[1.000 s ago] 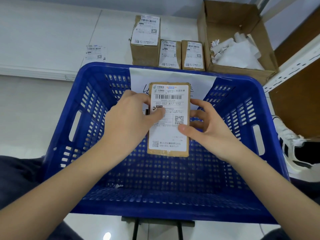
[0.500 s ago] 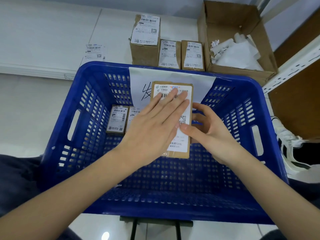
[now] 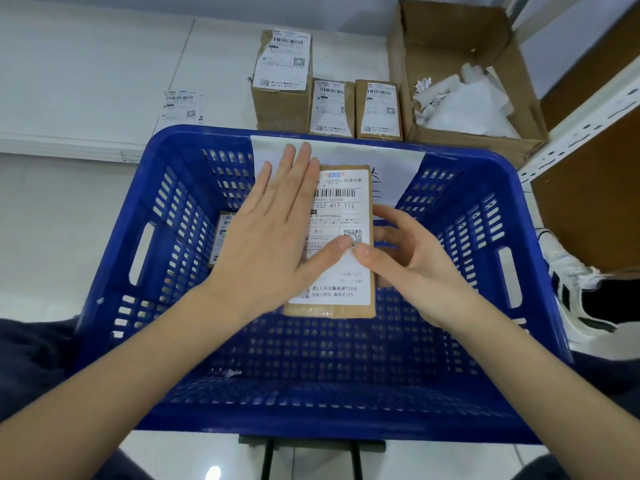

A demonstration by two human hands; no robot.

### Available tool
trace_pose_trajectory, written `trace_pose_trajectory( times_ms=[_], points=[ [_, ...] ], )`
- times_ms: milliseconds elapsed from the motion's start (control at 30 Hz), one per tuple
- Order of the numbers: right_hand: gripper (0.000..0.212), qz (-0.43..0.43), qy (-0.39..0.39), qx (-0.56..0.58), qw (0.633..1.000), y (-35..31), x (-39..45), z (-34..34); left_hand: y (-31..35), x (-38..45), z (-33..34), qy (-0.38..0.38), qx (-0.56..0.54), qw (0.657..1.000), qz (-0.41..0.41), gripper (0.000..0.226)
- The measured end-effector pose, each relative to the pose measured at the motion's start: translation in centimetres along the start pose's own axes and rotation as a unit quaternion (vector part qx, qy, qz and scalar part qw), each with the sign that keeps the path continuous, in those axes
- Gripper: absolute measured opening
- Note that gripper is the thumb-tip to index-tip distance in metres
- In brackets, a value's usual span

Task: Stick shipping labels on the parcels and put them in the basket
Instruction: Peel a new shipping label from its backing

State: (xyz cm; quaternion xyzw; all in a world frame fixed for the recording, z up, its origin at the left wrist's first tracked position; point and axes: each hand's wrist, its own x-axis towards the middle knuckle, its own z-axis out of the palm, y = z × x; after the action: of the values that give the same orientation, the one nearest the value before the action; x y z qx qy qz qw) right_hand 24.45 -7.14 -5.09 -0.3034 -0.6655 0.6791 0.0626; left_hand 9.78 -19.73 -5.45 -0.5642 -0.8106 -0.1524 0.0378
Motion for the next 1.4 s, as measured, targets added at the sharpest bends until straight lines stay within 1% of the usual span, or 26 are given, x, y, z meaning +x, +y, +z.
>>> trace_pose_trajectory(
  times_ms=[133, 200, 267, 367, 433, 500, 600, 633, 667, 700, 733, 767, 800, 833, 867, 900, 933, 967, 1033, 1067, 1133, 1167, 1200, 1267, 1333, 1400],
  points=[
    [0.068, 0.007, 0.035, 0.048, 0.998, -0.6, 0.3, -0.8, 1.2, -1.0, 0.0, -0.035, 0.012, 0.994, 0.100, 0.085],
    [0.063, 0.009, 0.056, 0.063, 0.996, -0.8, 0.5, -1.4, 1.7, -1.4, 0.3, -0.030, 0.015, 0.989, 0.147, 0.082],
    [0.062, 0.014, 0.070, 0.072, 0.995, -1.0, 0.6, -1.8, 1.8, -1.4, 0.7, 0.004, 0.027, 0.983, 0.181, 0.070],
    [0.067, 0.025, 0.085, 0.094, 0.992, -1.4, 0.9, -2.0, 1.7, -1.2, 1.2, 0.095, 0.021, 0.970, 0.225, 0.040],
    [0.065, 0.029, 0.090, 0.104, 0.990, -1.6, 1.0, -2.1, 1.4, -1.3, 1.2, 0.154, 0.021, 0.954, 0.256, 0.029],
    [0.057, 0.030, 0.090, 0.105, 0.990, -1.6, 1.0, -2.1, 1.2, -1.5, 1.1, 0.196, 0.004, 0.942, 0.271, 0.022],
    [0.054, 0.031, 0.095, 0.092, 0.991, -1.4, 1.0, -2.3, 1.4, -1.8, 0.5, 0.223, -0.051, 0.935, 0.271, 0.010],
    [0.054, 0.031, 0.095, 0.092, 0.991, -1.5, 1.1, -2.3, 1.7, -1.8, 0.1, 0.225, -0.075, 0.938, 0.255, 0.005],
    [0.054, 0.028, 0.094, 0.088, 0.991, -1.5, 1.1, -2.4, 1.9, -1.8, -0.3, 0.222, -0.095, 0.946, 0.217, 0.007],
    [0.055, 0.023, 0.090, 0.081, 0.992, -1.5, 1.2, -2.4, 2.1, -1.7, -0.7, 0.208, -0.116, 0.959, 0.153, 0.016],
    [0.056, 0.019, 0.085, 0.075, 0.993, -1.5, 1.2, -2.3, 2.3, -1.5, -1.2, 0.177, -0.148, 0.971, 0.065, 0.030],
    [0.057, 0.017, 0.078, 0.075, 0.994, -1.4, 1.1, -2.2, 2.3, -1.2, -1.7, 0.129, -0.191, 0.973, -0.029, 0.047],
    [0.058, 0.017, 0.067, 0.080, 0.994, -1.4, 1.0, -2.0, 2.1, -0.7, -2.0, 0.066, -0.241, 0.962, -0.111, 0.063],
    [0.059, 0.017, 0.054, 0.085, 0.995, -1.3, 1.0, -1.8, 1.7, -0.4, -2.2, -0.002, -0.294, 0.940, -0.173, 0.078],
    [0.060, 0.015, 0.043, 0.086, 0.995, -1.2, 0.9, -1.6, 1.3, -0.1, -2.3, -0.067, -0.354, 0.909, -0.210, 0.089],
    [0.063, 0.008, 0.035, 0.072, 0.997, -1.1, 0.8, -1.5, 0.8, 0.1, -2.2, -0.119, -0.420, 0.872, -0.222, 0.096],
    [0.070, -0.009, 0.030, 0.038, 0.999, -1.0, 0.8, -1.4, 0.5, 0.2, -2.1, -0.150, -0.476, 0.840, -0.213, 0.099],
    [0.084, -0.035, 0.026, -0.013, 0.999, -0.9, 0.7, -1.5, 0.5, 0.2, -2.0, -0.163, -0.507, 0.824, -0.192, 0.100],
    [0.116, -0.086, 0.016, -0.106, 0.991, -0.6, 0.8, -1.5, 0.6, 0.0, -1.6, -0.172, -0.513, 0.826, -0.161, 0.098],
    [0.128, -0.100, 0.012, -0.128, 0.987, -0.5, 0.9, -1.3, 0.7, -0.1, -1.5, -0.174, -0.512, 0.827, -0.154, 0.097],
    [0.141, -0.105, 0.014, -0.145, 0.984, -0.2, 0.9, -1.2, 0.8, -0.1, -1.2, -0.177, -0.524, 0.820, -0.148, 0.094],
    [0.139, -0.105, 0.024, -0.149, 0.983, -0.2, 0.9, -1.3, 0.8, -0.1, -1.1, -0.180, -0.528, 0.817, -0.148, 0.093],
    [0.130, -0.109, 0.037, -0.149, 0.982, -0.2, 1.0, -1.5, 0.7, -0.1, -1.1, -0.184, -0.528, 0.815, -0.150, 0.091],
    [0.101, -0.114, 0.057, -0.132, 0.983, -0.5, 1.1, -2.2, 0.7, -0.1, -0.9, -0.190, -0.521, 0.817, -0.156, 0.090],
    [0.069, -0.119, 0.056, -0.108, 0.985, -0.9, 1.1, -2.7, 0.7, -0.1, -0.8, -0.194, -0.510, 0.823, -0.160, 0.091],
    [0.044, -0.119, 0.056, -0.090, 0.987, -1.2, 1.1, -3.0, 0.7, -0.2, -0.9, -0.200, -0.503, 0.825, -0.164, 0.091]
  ],
)
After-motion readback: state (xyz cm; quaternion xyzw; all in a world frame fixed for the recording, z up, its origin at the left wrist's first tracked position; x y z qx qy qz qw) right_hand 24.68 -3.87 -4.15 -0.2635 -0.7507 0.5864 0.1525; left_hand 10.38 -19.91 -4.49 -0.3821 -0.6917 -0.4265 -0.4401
